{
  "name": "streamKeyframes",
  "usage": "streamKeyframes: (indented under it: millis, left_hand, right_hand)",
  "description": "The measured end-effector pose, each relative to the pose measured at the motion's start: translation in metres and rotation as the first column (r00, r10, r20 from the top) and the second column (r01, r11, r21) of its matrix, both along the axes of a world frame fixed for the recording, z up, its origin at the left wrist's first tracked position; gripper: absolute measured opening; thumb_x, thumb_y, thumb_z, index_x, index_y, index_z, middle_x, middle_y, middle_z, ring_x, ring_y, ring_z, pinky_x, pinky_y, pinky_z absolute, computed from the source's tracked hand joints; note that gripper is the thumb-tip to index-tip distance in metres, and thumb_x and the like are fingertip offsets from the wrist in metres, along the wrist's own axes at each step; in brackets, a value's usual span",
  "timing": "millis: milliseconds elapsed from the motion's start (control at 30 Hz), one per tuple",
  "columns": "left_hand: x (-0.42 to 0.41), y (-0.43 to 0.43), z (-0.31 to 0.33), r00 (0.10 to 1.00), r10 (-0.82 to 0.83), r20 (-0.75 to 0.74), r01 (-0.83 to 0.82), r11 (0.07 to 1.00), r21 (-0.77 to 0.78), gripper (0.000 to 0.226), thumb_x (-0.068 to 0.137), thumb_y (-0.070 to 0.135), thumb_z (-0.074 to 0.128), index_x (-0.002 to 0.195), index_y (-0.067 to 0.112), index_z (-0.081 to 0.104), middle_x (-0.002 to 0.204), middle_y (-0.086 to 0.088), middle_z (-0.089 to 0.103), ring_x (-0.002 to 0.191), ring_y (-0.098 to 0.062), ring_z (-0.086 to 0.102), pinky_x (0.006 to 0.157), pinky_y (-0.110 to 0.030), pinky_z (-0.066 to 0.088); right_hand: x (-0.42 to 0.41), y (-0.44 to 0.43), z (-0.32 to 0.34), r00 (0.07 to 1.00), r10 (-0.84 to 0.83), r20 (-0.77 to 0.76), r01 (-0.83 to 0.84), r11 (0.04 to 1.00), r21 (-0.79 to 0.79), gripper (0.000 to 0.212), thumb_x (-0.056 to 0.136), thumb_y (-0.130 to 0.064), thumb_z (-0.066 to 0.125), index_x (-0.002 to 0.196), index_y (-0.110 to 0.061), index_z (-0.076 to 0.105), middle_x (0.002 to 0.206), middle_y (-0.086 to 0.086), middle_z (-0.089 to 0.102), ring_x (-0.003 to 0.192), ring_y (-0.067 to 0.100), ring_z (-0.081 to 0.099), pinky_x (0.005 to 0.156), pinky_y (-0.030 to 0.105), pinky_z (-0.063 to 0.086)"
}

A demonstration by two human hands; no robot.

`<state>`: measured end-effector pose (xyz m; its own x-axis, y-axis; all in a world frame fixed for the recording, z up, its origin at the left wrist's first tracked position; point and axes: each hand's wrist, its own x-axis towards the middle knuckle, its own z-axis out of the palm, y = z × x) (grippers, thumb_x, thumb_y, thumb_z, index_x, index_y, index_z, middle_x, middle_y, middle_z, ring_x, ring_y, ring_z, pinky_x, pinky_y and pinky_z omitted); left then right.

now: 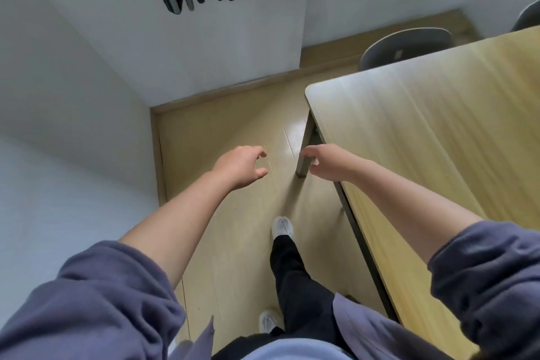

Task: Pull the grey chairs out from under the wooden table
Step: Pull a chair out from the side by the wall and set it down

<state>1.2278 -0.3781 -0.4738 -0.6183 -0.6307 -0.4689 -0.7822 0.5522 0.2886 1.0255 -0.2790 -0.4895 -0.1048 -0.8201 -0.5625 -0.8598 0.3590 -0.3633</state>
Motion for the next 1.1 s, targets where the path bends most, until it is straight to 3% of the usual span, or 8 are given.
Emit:
streamKeyframes:
  millis: [300, 467, 567, 667, 767, 967, 1100]
  left_hand:
    - [-0.112, -0.159, 0.009, 0.998, -0.060, 0.007, 0.060, 0.998, 0.037, 0.045, 0.092, 0.037, 0.059, 0.135, 0.026, 0.050, 0.137, 0.003, 0.056, 0.125, -0.020, 0.052, 0.099, -0.039, 0.047]
    - [-0.185, -0.236, 0.002, 0.983, -0.185, 0.015, 0.183, 0.981, 0.060, 0.045, 0.092, 0.038, 0.060, 0.133, 0.025, 0.051, 0.135, 0.003, 0.058, 0.121, -0.020, 0.055, 0.096, -0.038, 0.049]
    - [-0.242, -0.285, -0.008, 0.945, -0.327, 0.023, 0.324, 0.943, 0.078, 0.045, 0.092, 0.038, 0.060, 0.134, 0.025, 0.051, 0.135, 0.003, 0.059, 0.120, -0.020, 0.056, 0.095, -0.039, 0.049]
    - [-0.302, -0.330, -0.015, 0.868, -0.497, 0.021, 0.493, 0.865, 0.092, 0.045, 0.092, 0.038, 0.060, 0.133, 0.025, 0.051, 0.134, 0.002, 0.059, 0.119, -0.020, 0.056, 0.094, -0.038, 0.049]
    - [-0.353, -0.360, -0.012, 0.769, -0.639, 0.014, 0.636, 0.767, 0.085, 0.045, 0.093, 0.037, 0.057, 0.135, 0.023, 0.050, 0.134, 0.001, 0.057, 0.120, -0.021, 0.054, 0.093, -0.035, 0.048]
    - [-0.468, -0.385, -0.007, 0.511, -0.859, 0.003, 0.858, 0.510, 0.064, 0.045, 0.093, 0.035, 0.059, 0.135, 0.020, 0.051, 0.135, -0.001, 0.058, 0.120, -0.023, 0.055, 0.089, -0.032, 0.046]
    - [-0.547, -0.375, -0.012, 0.340, -0.940, -0.002, 0.940, 0.340, 0.037, 0.046, 0.092, 0.035, 0.060, 0.135, 0.020, 0.051, 0.134, -0.002, 0.059, 0.118, -0.026, 0.057, 0.089, -0.034, 0.049]
  right_hand:
    - [-0.098, -0.144, 0.000, 0.963, -0.255, 0.086, 0.259, 0.965, -0.042, 0.052, 0.092, -0.011, 0.049, 0.144, -0.017, 0.044, 0.144, 0.010, 0.052, 0.132, 0.027, 0.049, 0.102, 0.032, 0.041]
    - [-0.150, -0.187, -0.010, 0.917, -0.387, 0.092, 0.391, 0.920, -0.020, 0.052, 0.092, -0.013, 0.048, 0.143, -0.020, 0.045, 0.145, 0.006, 0.051, 0.132, 0.025, 0.049, 0.103, 0.033, 0.042]
    - [-0.187, -0.211, -0.017, 0.841, -0.535, 0.080, 0.538, 0.842, -0.031, 0.052, 0.091, -0.011, 0.047, 0.143, -0.018, 0.046, 0.146, 0.006, 0.051, 0.133, 0.024, 0.048, 0.107, 0.035, 0.040]
    - [-0.221, -0.232, -0.023, 0.674, -0.734, 0.081, 0.739, 0.671, -0.065, 0.047, 0.091, -0.009, 0.047, 0.138, -0.014, 0.052, 0.139, 0.009, 0.057, 0.130, 0.026, 0.052, 0.110, 0.036, 0.041]
    - [-0.242, -0.247, -0.024, 0.485, -0.870, 0.093, 0.873, 0.475, -0.106, 0.038, 0.091, -0.013, 0.048, 0.126, -0.013, 0.062, 0.126, 0.009, 0.067, 0.116, 0.026, 0.061, 0.102, 0.041, 0.048]
    - [-0.286, -0.261, -0.023, 0.167, -0.982, 0.085, 0.975, 0.152, -0.159, 0.032, 0.091, -0.020, 0.050, 0.117, -0.021, 0.067, 0.119, 0.002, 0.070, 0.110, 0.023, 0.063, 0.094, 0.037, 0.052]
    - [-0.324, -0.254, -0.024, 0.035, -0.996, 0.084, 0.988, 0.022, -0.156, 0.028, 0.090, -0.022, 0.051, 0.112, -0.021, 0.068, 0.118, 0.003, 0.069, 0.110, 0.026, 0.062, 0.092, 0.039, 0.051]
